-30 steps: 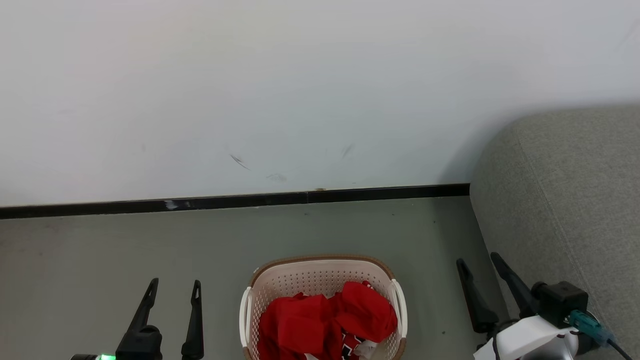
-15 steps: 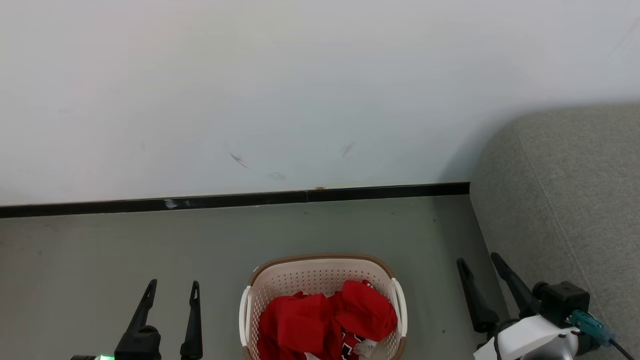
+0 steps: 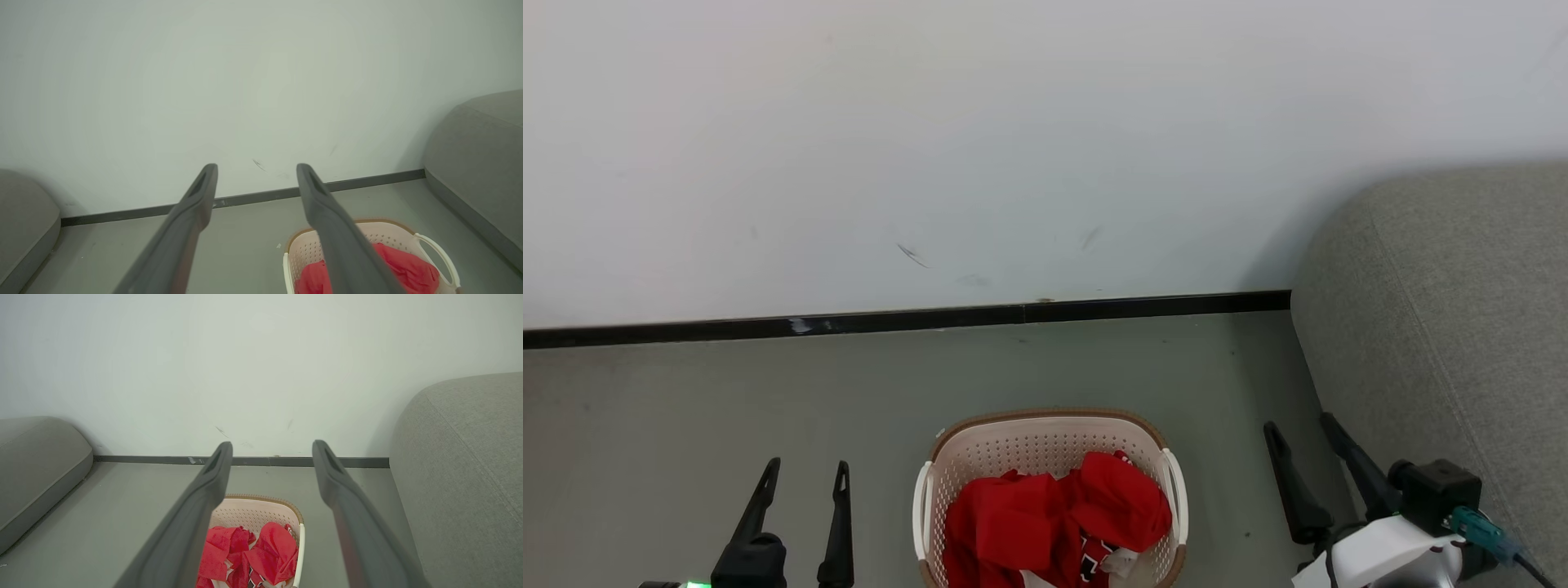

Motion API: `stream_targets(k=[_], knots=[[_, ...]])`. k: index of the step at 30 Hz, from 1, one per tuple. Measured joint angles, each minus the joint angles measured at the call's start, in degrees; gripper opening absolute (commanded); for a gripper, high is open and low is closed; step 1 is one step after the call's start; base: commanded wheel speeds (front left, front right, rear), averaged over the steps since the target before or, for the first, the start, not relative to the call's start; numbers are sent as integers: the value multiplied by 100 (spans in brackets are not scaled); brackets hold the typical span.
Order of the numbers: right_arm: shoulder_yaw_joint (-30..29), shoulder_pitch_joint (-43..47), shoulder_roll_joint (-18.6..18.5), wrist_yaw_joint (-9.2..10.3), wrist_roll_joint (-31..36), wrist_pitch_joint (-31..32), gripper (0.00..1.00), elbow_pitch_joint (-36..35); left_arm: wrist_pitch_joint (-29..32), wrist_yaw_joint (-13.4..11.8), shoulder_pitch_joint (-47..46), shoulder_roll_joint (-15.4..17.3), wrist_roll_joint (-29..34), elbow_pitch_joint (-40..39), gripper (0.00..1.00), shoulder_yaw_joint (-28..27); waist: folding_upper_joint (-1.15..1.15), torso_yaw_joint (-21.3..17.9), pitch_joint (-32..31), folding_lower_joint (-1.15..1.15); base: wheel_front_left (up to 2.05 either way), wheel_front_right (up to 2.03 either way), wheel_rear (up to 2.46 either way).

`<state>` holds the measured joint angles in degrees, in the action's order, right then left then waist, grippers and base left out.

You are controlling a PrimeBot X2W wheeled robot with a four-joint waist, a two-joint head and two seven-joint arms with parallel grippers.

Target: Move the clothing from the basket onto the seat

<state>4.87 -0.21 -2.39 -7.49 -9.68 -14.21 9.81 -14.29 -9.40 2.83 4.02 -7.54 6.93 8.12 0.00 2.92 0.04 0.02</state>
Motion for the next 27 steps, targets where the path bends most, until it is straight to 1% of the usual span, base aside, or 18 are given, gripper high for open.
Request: stream_targets(k=[6,9,13,23,27], knots=[[33,49,2,0,-24,0,100,-34,0,73,-17,98,10,215,100,38,0,-12,78,0,0,0,0],[-16,108,3,0,-23,0,100,-65,0,154,-76,140,20,377,100,115,0,-23,132,0,0,0,0],[-99,126,2,0,-22,-1,100,-155,0,210,-220,163,146,564,100,293,0,-42,221,0,0,0,0],[-299,264,8,0,-104,-9,100,-435,15,464,-684,167,443,1034,100,757,0,-111,533,0,0,0,0],[-487,263,10,0,-94,-10,100,-616,19,555,-890,158,513,1211,100,876,0,-145,694,0,0,0,0]])
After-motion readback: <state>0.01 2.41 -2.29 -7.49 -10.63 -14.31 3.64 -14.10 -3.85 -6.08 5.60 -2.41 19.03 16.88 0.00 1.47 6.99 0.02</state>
